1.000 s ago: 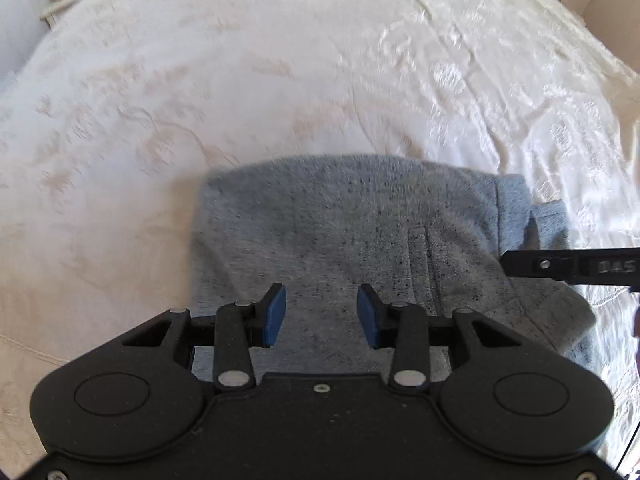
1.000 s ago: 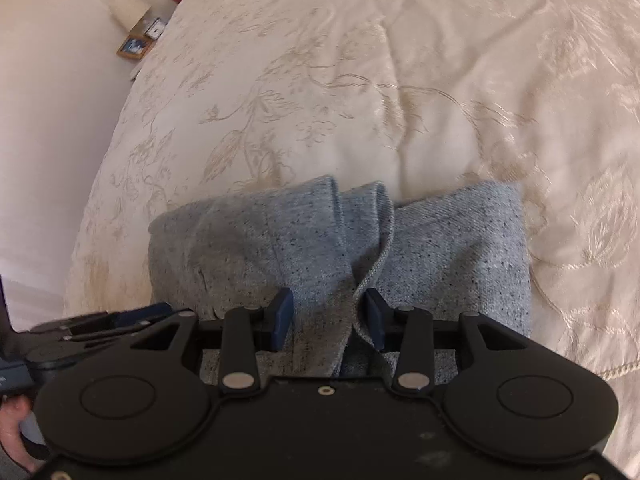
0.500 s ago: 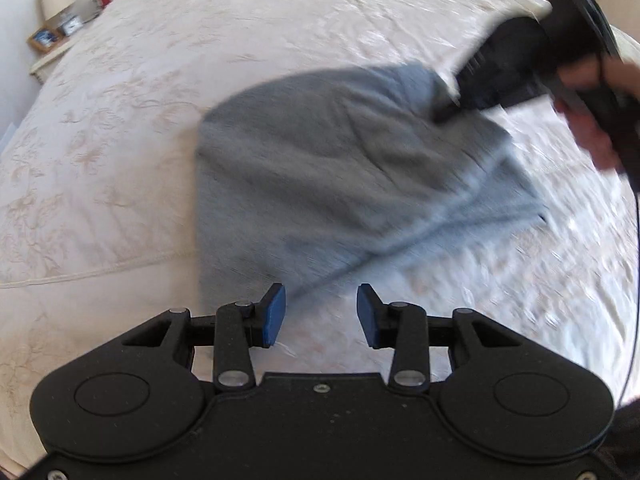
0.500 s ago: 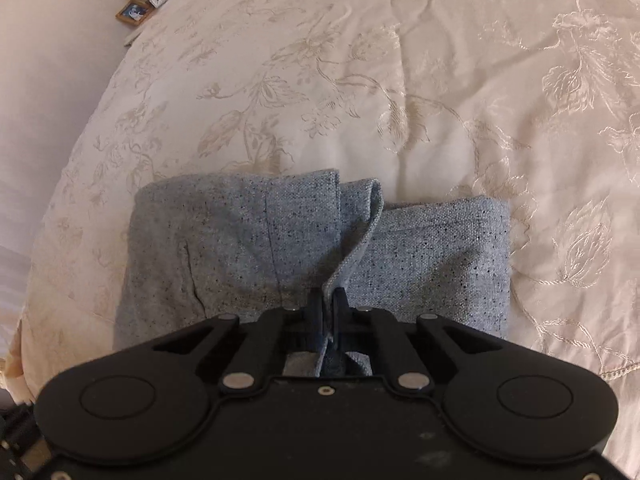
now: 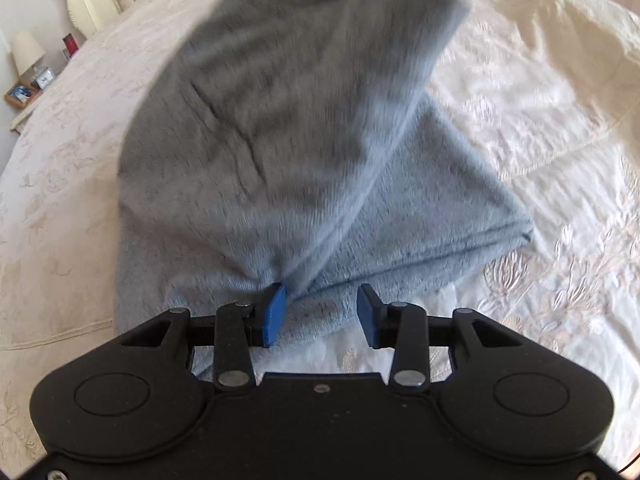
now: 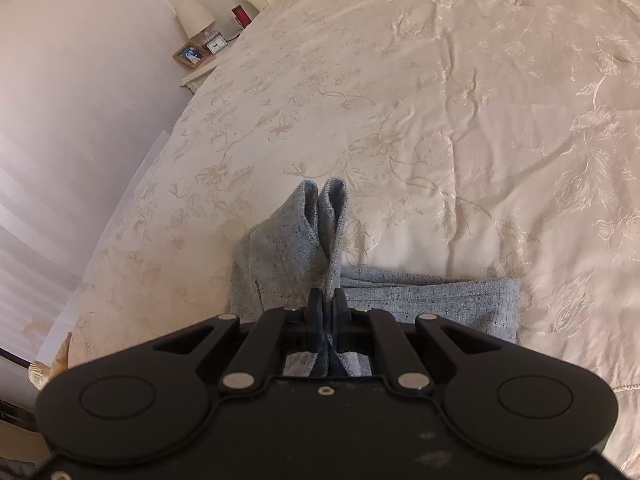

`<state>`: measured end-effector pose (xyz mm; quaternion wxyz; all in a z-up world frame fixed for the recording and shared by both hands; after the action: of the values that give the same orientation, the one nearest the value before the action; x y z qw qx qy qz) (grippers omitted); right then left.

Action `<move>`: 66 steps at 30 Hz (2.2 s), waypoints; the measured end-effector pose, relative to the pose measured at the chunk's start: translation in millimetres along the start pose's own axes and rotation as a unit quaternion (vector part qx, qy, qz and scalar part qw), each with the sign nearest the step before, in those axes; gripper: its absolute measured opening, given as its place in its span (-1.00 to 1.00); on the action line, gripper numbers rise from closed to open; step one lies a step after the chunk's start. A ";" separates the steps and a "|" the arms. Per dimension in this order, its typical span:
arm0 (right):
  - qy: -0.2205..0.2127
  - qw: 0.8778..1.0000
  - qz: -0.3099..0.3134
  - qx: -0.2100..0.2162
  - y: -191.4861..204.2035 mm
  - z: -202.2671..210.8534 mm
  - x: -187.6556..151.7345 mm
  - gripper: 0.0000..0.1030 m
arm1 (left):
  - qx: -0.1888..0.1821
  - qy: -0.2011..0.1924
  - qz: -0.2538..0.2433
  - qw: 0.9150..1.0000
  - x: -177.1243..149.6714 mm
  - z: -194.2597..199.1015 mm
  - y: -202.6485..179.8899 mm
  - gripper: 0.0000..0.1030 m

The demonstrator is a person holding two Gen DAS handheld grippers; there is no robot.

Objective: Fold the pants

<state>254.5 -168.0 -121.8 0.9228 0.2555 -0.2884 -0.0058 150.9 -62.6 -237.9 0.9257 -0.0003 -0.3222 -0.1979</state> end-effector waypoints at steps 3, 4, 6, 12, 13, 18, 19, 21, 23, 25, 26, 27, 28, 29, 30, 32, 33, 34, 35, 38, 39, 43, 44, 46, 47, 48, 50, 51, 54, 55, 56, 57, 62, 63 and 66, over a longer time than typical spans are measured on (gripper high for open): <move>-0.008 1.000 -0.010 -0.001 -4.0 12.4 6.2 -0.89 | -0.013 -0.016 -0.022 1.000 -5.4 7.2 -8.9 -0.07; -0.009 1.000 -0.009 -0.003 -5.1 14.6 7.6 -0.90 | -0.018 -0.027 -0.034 0.999 -5.8 12.5 -13.5 -0.07; -0.013 1.000 -0.006 -0.006 -7.8 19.0 11.5 -0.90 | -0.027 -0.046 -0.059 0.997 -5.8 21.5 -25.6 -0.07; -0.015 1.000 -0.014 0.001 -7.3 24.1 19.0 -0.89 | -0.024 -0.052 -0.068 0.996 8.1 14.7 -41.6 0.01; -0.017 1.000 -0.011 0.001 -6.4 23.4 19.8 -0.89 | -0.009 -0.043 -0.046 0.998 7.8 10.1 -32.9 0.01; -0.022 1.000 -0.017 -0.005 -11.8 28.7 20.8 -0.90 | 0.095 0.050 0.078 0.991 -26.2 -9.1 35.8 0.00; -0.023 0.999 -0.021 -0.009 -15.8 30.6 19.8 -0.90 | 0.105 0.066 0.093 0.988 -37.3 -9.4 47.4 0.00; -0.021 0.999 -0.030 -0.018 -25.4 34.4 14.9 -0.89 | 0.109 0.084 0.127 0.982 -57.8 -4.7 67.6 0.00; -0.011 0.999 -0.044 -0.029 -38.7 32.9 5.1 -0.89 | 0.110 0.095 0.150 0.978 -71.7 3.3 80.8 0.00; 0.003 0.997 -0.054 -0.046 -55.4 23.7 -10.3 -0.89 | 0.130 0.106 0.157 0.973 -84.5 11.9 94.7 0.00; 0.011 0.997 -0.053 -0.057 -63.9 16.2 -19.0 -0.89 | 0.134 0.112 0.163 0.971 -90.1 15.7 100.6 0.00; 0.020 0.996 -0.052 -0.069 -73.5 6.4 -28.7 -0.89 | 0.130 0.117 0.172 0.969 -94.3 19.5 105.0 0.00; 0.029 0.995 -0.057 -0.082 -84.2 -4.5 -38.4 -0.89 | 0.128 0.120 0.182 0.968 -96.5 24.8 109.9 -0.01; 0.037 0.993 -0.062 -0.091 -93.2 -14.2 -46.4 -0.89 | 0.129 0.121 0.187 0.966 -96.7 30.2 113.8 -0.02; 0.047 0.991 -0.066 -0.102 -103.6 -25.5 -55.3 -0.89 | 0.130 0.121 0.188 0.966 -95.3 34.4 115.9 -0.03; 0.057 0.988 -0.070 -0.123 -118.9 -40.8 -68.3 -0.88 | 0.126 0.110 0.190 0.968 -85.5 46.5 119.9 -0.06; 0.058 0.987 -0.077 -0.129 -122.6 -43.4 -70.5 -0.86 | 0.122 0.096 0.193 0.969 -77.3 53.0 121.1 -0.06; 0.056 0.986 -0.085 -0.133 -124.0 -42.6 -70.1 -0.77 | 0.119 0.083 0.193 0.970 -67.7 58.6 122.0 -0.06; 0.052 0.985 -0.090 -0.140 -124.1 -39.6 -68.0 -0.71 | 0.118 0.068 0.190 0.972 -56.6 63.5 122.3 -0.06; 0.024 0.982 -0.068 -0.174 -119.8 -22.5 -53.0 -0.70 | 0.116 0.021 0.168 0.979 -17.6 70.3 120.3 -0.06; 0.007 0.982 -0.054 -0.179 -115.7 -14.8 -45.8 -0.70 | 0.110 0.006 0.162 0.981 -5.5 69.2 118.5 -0.06; -0.033 0.986 0.016 -0.161 -79.5 -5.5 -27.7 -0.57 | 0.070 -0.016 0.141 0.987 36.4 33.9 100.0 -0.06; -0.029 0.988 0.033 -0.147 -69.6 -12.3 -26.2 -0.57 | 0.063 -0.017 0.129 0.989 43.7 23.7 93.3 -0.06; -0.015 0.990 0.055 -0.130 -53.3 -28.7 -30.8 -0.57 | 0.048 -0.011 0.102 0.994 53.9 2.2 77.2 -0.04; -0.007 0.990 0.063 -0.125 -46.5 -41.3 -31.5 -0.57 | 0.044 -0.001 0.091 0.995 54.6 -8.8 71.5 -0.03; 0.000 0.990 0.069 -0.122 -43.0 -52.6 -34.1 -0.57 | 0.043 0.013 0.078 0.996 51.5 -18.8 65.6 0.00; 0.017 0.989 0.077 -0.126 -41.9 -73.0 -39.4 -0.58 | 0.054 0.046 0.055 0.996 38.6 -38.0 64.9 0.02; 0.026 0.987 0.081 -0.133 -45.5 -82.0 -41.3 -0.61 | 0.069 0.069 0.049 0.994 27.2 -46.0 70.8 0.02; 0.046 0.981 0.092 -0.164 -65.4 -100.2 -45.9 -0.90 | 0.077 0.076 0.085 0.990 6.1 -51.1 94.4 0.23; 0.053 0.983 0.083 -0.157 -72.5 -104.9 -47.2 -0.95 | 0.087 0.086 0.095 0.988 0.9 -50.6 103.3 0.23; 0.054 0.984 0.071 -0.152 -77.7 -106.6 -46.9 -0.98 | 0.095 0.098 0.098 0.986 -4.3 -49.9 110.8 0.23; 0.053 0.986 0.059 -0.148 -83.3 -105.6 -45.9 -1.00 | 0.096 0.104 0.105 0.984 -7.9 -46.1 118.8 0.23; 0.036 0.986 0.033 -0.156 -89.2 -84.4 -45.3 -0.98 | 0.082 0.106 0.137 0.982 -15.9 -20.3 146.8 0.15; 0.023 0.985 0.032 -0.167 -89.9 -74.5 -44.6 -0.61 | 0.082 0.098 0.144 0.981 -14.2 -13.2 152.3 0.13; -0.025 0.982 0.043 -0.180 -94.0 -44.0 -43.3 -0.39 | 0.073 0.071 0.161 0.982 -6.2 -2.0 159.2 0.12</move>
<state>254.8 -222.2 -220.3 0.9456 0.0720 -0.3164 -0.0239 206.0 86.2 -222.9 0.9636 0.0292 -0.2649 -0.0220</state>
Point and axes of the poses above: each gripper's, at about its wrist camera, not at the fingertips, and z roughly against the way its jaws point, y to its left, x to its top, the point moved 9 cm from there along -z, roughly the way its jaws point, and after that the axes turned 7 degrees about -y, right-handed, at the moved point
